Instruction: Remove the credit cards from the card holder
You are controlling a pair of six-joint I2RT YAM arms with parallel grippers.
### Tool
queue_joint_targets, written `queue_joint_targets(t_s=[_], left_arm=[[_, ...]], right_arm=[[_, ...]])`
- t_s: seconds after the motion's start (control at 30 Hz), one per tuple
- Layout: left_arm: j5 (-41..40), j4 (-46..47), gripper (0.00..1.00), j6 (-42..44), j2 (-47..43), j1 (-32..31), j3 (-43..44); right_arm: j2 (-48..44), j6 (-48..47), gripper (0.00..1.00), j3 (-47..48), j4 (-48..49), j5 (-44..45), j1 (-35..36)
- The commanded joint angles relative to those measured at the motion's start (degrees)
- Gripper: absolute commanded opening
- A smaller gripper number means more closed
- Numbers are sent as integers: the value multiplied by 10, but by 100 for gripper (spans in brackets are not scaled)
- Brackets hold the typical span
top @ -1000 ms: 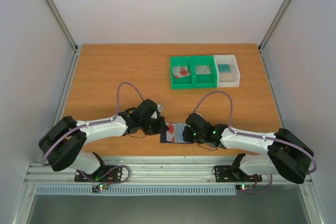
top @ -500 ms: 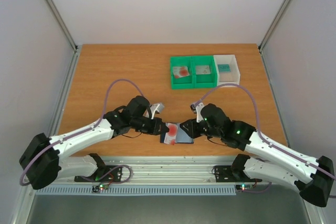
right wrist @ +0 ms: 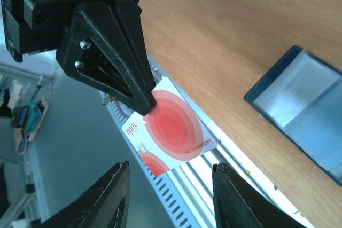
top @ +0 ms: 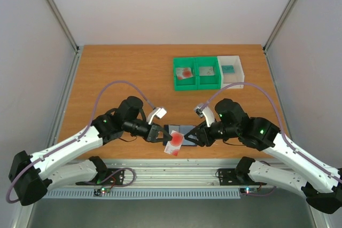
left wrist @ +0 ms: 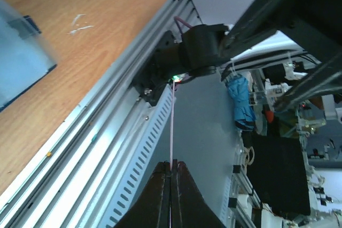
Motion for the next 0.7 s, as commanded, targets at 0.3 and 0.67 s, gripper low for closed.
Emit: queue_joint_targets(t_s=[0.3, 0.67], left_arm=[[104, 69, 0, 0, -29, -3, 9], [102, 79, 1, 7, -32, -3, 1]], right_arm=[[41, -11, 47, 24, -18, -113, -27], [30, -14, 19, 1, 11, -181, -41]])
